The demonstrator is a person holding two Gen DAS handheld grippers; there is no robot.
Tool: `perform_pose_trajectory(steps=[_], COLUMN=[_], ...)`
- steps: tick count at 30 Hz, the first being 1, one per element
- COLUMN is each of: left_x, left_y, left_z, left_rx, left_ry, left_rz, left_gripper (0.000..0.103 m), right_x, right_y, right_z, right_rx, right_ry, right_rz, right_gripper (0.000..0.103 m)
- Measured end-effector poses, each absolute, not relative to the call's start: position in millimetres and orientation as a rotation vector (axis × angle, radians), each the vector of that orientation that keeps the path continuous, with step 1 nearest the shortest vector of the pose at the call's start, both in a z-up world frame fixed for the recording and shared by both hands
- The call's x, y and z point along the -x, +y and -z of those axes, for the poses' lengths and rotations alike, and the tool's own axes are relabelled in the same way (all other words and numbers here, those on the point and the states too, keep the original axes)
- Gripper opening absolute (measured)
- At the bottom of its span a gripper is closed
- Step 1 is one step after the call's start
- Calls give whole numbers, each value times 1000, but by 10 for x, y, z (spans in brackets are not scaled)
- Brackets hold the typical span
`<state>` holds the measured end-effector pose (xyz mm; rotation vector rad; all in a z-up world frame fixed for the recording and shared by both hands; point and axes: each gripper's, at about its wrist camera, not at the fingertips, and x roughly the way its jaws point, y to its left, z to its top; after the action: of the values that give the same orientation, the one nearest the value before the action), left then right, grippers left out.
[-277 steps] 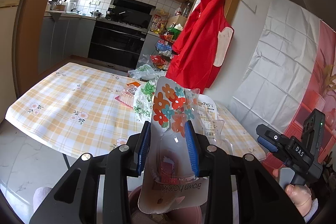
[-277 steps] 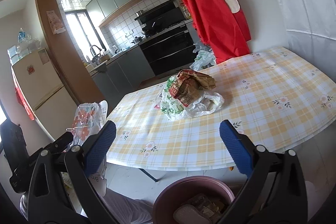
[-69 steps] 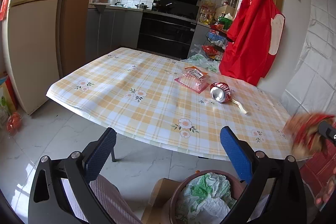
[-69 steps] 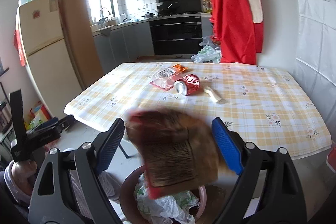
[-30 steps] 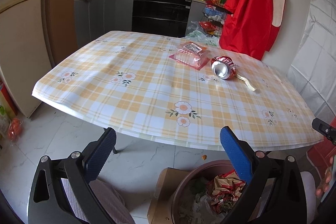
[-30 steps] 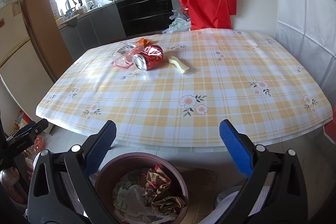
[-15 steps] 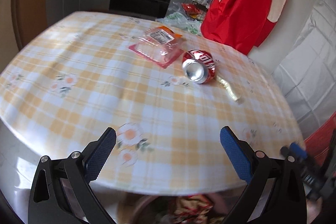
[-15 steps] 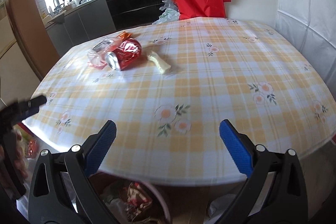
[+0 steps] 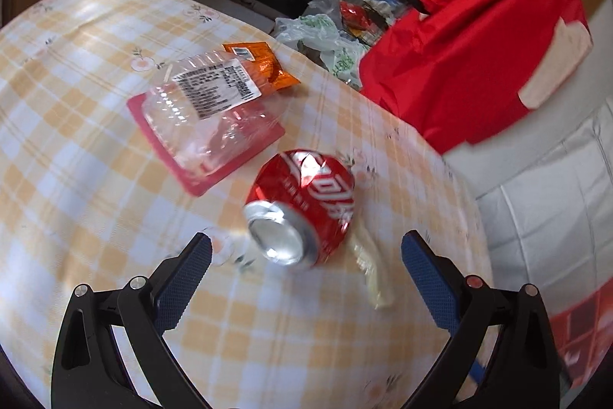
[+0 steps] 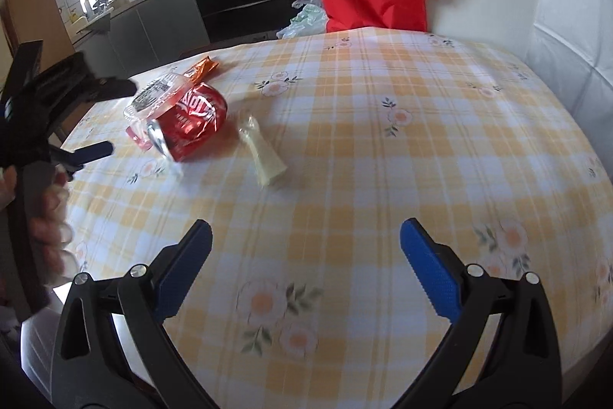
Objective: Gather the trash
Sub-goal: 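Grasp the red soda can with the left tool while the right tool grasps the clear glove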
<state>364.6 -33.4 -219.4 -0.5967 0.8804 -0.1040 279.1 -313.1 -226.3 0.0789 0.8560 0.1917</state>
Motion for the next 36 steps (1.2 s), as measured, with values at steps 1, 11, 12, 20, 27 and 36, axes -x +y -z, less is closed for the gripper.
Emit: perform_pose_trajectory(steps=[1,11,12,20,27,36], left_x=[-3748,-4012,-4004,-3764,-3544,-3089], left_y=[-370,-309,-288,-123,-10,173], left_z=[2239,2707,2711,2652,2518,2273], left_rx=[613,752,758,664,519,423], left_ry=[888,1013,1003,976,936,819], left_rz=[84,26,30,130,181,195], left_gripper=[97,83,80,26,18,15], right_x=[-2877,-3263,-3271,-3369,-3635,-4021], right_y=[-3118,-2923,-2908,-2756,-2463,-2331], right_z=[2262,2343,2351,2325,2396,2656], right_rx=[-73,-47,-44,22,156,154], right_ry=[860,908,910,896,884,942], right_rz=[-200,-278,-276,-302,-367,-299], right_gripper=[97,97,97,97,84,79])
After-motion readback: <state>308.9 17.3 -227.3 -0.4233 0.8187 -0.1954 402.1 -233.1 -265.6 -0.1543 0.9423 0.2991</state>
